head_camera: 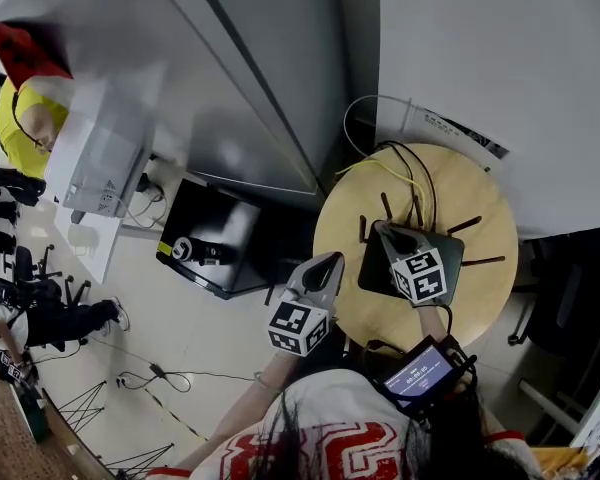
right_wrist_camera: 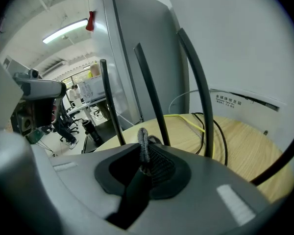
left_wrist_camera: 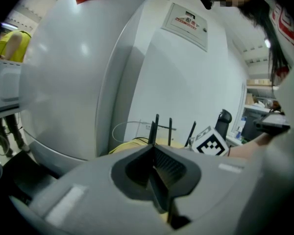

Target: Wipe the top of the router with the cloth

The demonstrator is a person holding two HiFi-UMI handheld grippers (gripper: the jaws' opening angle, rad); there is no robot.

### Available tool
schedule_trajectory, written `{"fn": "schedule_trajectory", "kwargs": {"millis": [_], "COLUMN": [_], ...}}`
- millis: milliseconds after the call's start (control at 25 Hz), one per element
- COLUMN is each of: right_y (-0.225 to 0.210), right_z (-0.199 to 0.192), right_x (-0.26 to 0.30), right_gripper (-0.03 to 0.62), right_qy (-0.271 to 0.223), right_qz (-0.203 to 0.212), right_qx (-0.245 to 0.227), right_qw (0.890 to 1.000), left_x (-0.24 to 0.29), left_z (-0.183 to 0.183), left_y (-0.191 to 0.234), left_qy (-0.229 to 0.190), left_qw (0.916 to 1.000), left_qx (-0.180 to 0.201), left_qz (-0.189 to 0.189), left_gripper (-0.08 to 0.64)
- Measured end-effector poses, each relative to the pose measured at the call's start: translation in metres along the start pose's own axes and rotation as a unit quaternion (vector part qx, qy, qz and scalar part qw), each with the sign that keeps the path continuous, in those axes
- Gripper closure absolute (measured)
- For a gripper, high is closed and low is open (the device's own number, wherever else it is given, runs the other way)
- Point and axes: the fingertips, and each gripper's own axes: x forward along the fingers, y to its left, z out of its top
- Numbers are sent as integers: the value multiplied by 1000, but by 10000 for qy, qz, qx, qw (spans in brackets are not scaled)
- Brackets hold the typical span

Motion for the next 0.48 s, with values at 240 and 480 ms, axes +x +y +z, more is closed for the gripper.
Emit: {"fn": "schedule_trajectory", "kwargs": {"millis": [240, 480], "right_y": [24, 63], "right_z": [-11, -33], "right_x": [-7, -23], "right_gripper": [549, 549], "right_qy": [50, 36], "right_qz": [26, 175], "right_qx": [74, 447], "right_qw": [10000, 9988], "left_x": [0, 3], "left_z": [3, 0], "left_y": [6, -4], "left_qy": [-34, -19], "left_qw": [9999, 9993], "left_qx": [-17, -13], "left_qz": [-93, -378], "left_gripper": [560, 560]}}
